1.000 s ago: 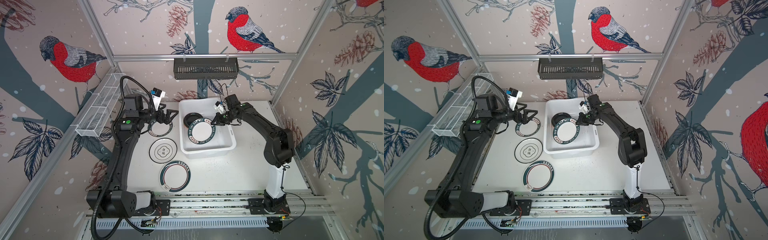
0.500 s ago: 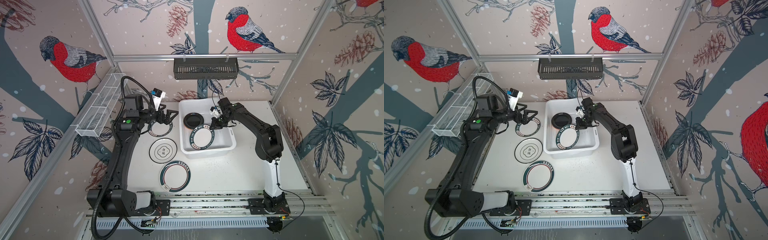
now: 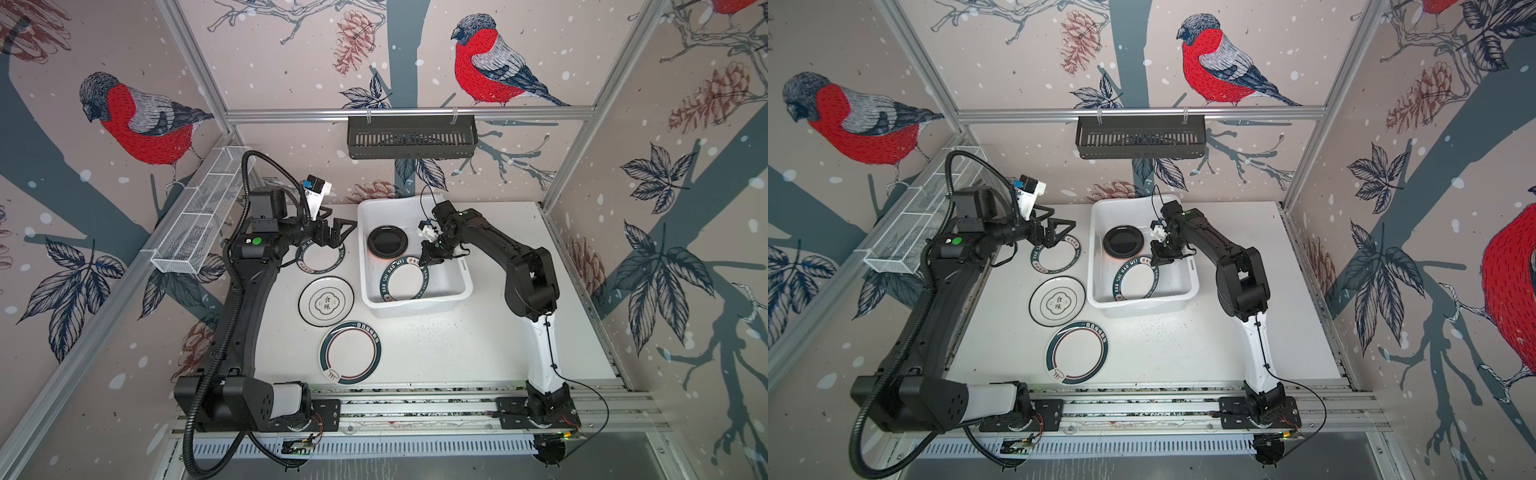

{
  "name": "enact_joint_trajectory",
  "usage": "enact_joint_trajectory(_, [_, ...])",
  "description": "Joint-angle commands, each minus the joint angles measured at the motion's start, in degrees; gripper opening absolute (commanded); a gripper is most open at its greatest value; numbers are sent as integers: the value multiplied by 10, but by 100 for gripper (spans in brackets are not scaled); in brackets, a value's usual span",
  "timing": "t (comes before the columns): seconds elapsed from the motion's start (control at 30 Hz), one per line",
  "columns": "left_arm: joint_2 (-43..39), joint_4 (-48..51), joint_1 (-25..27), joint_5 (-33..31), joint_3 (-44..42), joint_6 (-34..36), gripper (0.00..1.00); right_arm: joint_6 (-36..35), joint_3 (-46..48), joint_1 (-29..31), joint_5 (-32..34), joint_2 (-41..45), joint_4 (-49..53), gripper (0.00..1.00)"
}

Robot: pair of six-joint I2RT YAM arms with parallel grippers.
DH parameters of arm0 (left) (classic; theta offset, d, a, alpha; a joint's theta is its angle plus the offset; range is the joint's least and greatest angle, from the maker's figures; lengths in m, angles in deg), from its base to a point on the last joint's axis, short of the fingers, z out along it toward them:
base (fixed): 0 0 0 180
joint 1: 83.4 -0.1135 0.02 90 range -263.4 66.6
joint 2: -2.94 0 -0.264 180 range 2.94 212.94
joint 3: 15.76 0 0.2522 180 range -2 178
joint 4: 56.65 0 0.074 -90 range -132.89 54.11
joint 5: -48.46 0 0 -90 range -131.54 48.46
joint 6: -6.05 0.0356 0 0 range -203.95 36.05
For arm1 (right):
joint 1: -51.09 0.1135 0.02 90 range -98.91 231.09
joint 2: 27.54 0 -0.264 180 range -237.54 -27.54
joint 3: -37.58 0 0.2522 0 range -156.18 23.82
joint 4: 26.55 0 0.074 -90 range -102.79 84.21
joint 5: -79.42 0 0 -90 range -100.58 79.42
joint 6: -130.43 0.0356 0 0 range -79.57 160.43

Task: Place the plates into the plastic bin on the countertop
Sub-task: 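Lower the held green-rimmed plate into the bin beside the black plate stack, then open and raise the right gripper while the left gripper reaches toward another plate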

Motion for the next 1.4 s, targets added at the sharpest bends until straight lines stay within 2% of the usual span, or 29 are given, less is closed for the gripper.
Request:
enact_joint_trajectory(0.0, [2,7,-2,4,6,13,98,-13,-4,3,24,-10,16,6])
enact_joint_trajectory(0.33, [13,8,-2,2,16,13,98,-10,-16,8,62,-36,13,10])
enact_joint_trajectory(1.03, [8,6,-2,-5,7,-10,97,-13,-11,14,91,-50,6,19])
enact_joint_trajectory(1.23, [4,2,-2,-21,-7,-29,98,-12,-13,16,97,-48,6,25])
enact_joint_trajectory(1.37, [-2,-6,-2,-64,-15,-47,97,-10,-18,18,103,-41,6,29])
